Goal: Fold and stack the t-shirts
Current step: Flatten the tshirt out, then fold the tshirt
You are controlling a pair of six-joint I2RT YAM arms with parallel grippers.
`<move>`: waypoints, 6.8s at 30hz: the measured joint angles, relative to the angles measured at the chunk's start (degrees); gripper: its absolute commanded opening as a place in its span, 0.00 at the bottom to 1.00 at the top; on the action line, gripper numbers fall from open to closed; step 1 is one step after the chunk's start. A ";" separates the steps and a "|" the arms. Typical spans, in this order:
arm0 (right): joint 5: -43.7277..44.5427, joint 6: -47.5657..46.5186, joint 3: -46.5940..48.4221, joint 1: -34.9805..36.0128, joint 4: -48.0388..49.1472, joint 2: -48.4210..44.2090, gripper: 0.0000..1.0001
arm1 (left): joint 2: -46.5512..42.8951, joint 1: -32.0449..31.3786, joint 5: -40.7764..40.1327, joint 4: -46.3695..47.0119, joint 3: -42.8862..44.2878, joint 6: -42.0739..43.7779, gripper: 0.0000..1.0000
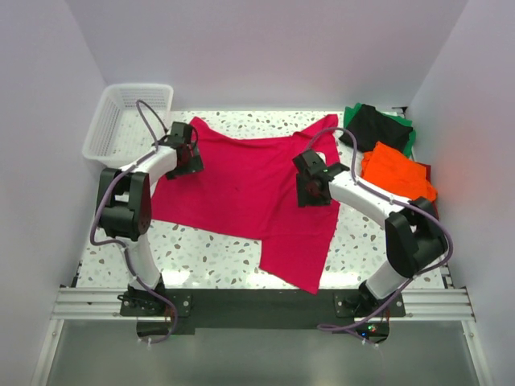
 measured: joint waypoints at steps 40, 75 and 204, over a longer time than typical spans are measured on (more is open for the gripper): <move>-4.50 2.01 -16.46 -4.28 10.45 -2.69 0.56 | -16.02 0.07 -2.08 -5.57 -19.02 -13.14 0.81; -5.86 5.57 -16.55 -8.26 -11.43 -5.55 0.55 | -22.80 0.24 1.64 -14.23 -29.55 -15.41 0.79; -1.84 -6.14 68.02 -26.99 16.98 53.40 0.40 | 37.86 2.73 -18.36 -2.47 50.27 -2.19 0.00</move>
